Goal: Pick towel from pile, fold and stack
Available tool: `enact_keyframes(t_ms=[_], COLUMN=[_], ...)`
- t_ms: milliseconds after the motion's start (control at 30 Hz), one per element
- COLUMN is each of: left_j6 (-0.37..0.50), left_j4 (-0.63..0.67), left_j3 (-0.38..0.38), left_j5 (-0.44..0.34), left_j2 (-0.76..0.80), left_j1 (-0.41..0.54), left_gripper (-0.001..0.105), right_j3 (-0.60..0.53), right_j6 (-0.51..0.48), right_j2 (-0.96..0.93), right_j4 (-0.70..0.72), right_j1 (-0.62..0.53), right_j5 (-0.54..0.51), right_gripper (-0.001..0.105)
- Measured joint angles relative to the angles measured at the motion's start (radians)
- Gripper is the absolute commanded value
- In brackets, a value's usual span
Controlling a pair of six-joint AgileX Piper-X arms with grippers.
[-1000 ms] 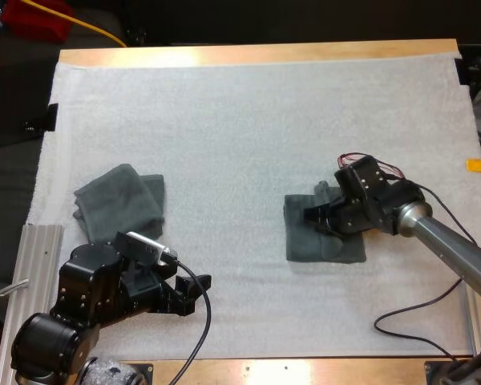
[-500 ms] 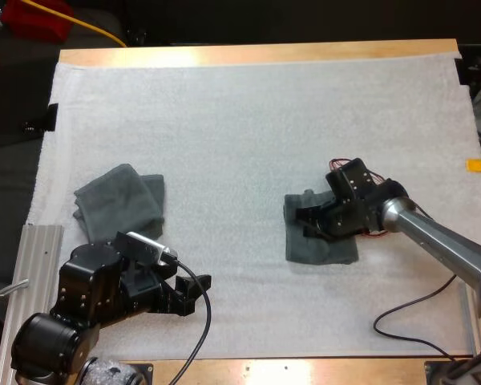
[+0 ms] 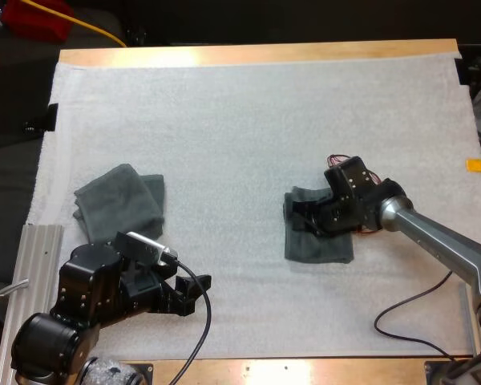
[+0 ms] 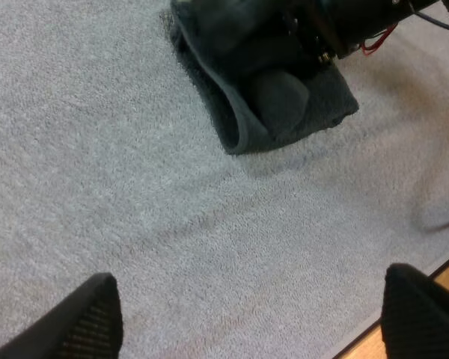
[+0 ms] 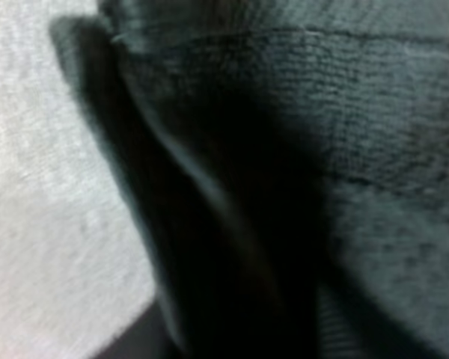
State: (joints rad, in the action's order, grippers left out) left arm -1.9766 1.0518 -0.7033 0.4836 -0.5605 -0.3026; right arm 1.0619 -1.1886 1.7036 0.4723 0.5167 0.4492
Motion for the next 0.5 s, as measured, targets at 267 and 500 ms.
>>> enact_keyframes(t_ms=[267, 500], left_j6=[0.000, 0.000], left_j4=[0.000, 0.000], left_j3=[0.000, 0.000], left_j5=[0.000, 0.000], left_j2=[0.000, 0.000], left_j1=[0.000, 0.000], left_gripper=[0.069, 0.069], right_j3=[0.001, 0.001], right_j6=[0.000, 0.004], right_j2=[-0.002, -0.002], right_j4=[-0.052, -0.050], right_j1=[0.002, 0.030], right_j5=[0.175, 0.202], right_gripper=[0.066, 0.066])
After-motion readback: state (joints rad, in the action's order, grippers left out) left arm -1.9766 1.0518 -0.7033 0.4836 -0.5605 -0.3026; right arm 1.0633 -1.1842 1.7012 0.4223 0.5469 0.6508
